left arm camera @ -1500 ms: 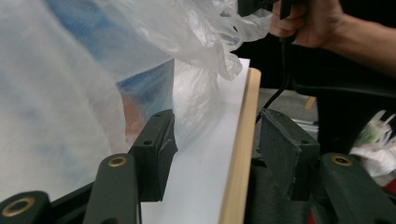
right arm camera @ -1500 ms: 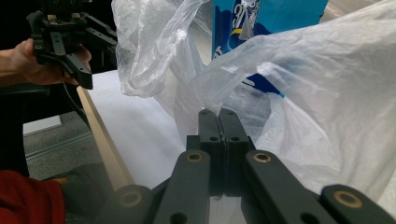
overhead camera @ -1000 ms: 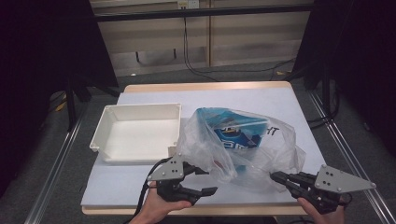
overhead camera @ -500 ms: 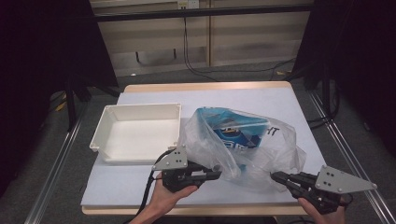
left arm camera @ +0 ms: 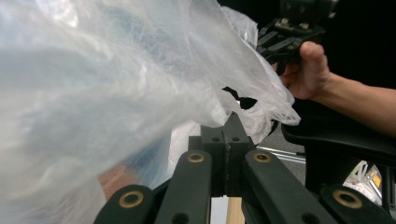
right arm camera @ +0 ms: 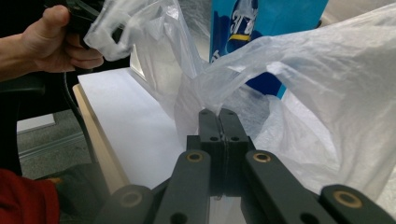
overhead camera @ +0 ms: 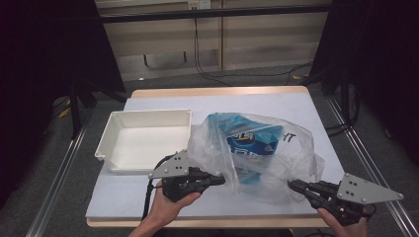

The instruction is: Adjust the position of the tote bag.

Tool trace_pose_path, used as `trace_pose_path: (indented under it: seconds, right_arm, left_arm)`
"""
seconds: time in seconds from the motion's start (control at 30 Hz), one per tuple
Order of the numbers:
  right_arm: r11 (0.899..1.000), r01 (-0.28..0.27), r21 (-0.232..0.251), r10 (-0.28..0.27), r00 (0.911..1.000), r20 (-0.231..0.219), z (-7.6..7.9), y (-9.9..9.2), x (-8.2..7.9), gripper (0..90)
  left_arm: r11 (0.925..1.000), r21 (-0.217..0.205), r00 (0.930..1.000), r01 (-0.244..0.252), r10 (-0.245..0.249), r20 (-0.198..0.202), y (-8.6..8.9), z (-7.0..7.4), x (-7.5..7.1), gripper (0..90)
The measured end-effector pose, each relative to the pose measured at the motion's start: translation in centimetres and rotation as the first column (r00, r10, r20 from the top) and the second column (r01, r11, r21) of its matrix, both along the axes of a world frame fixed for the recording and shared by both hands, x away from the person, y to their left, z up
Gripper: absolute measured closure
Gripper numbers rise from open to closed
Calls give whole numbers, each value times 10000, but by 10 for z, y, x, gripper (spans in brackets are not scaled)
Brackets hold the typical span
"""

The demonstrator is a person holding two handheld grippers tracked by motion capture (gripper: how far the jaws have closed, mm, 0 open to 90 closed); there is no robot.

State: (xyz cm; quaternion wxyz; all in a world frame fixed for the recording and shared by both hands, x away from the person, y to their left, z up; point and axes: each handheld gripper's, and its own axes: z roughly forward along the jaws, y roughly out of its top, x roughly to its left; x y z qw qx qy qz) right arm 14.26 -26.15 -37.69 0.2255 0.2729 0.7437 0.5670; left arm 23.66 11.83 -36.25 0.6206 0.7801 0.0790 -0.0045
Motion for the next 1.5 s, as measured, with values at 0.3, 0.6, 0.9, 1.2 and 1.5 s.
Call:
trace_pose_path:
  seconds: [0.3, 0.6, 0.9, 1.2, 1.5]
  right_arm:
    - [9993, -162, 332, 152, 9994, 312, 17, -6, 5, 900]
    - [9978, 153, 645, -214, 9953, 945, 46, -16, 16, 900]
    - [9950, 250, 967, -400, 9869, 1561, 78, -21, 34, 900]
    - [9883, 358, 1483, -655, 9775, 2005, 99, -27, 48, 900]
    - [9768, 798, 1988, -1292, 9598, 2492, 122, -39, 55, 900]
  left_arm:
    - [9990, -303, 9983, -316, 331, 484, 24, 26, -2, 900]
    - [9912, -1097, 9912, -742, 854, 1014, 48, 58, 8, 900]
    - [9691, -1913, 9744, -1557, 1824, 1311, 72, 89, 23, 900]
    - [9466, -2306, 9551, -2251, 2611, 1397, 88, 110, 36, 900]
    - [9215, -2261, 9320, -3158, 3459, 1080, 106, 117, 58, 900]
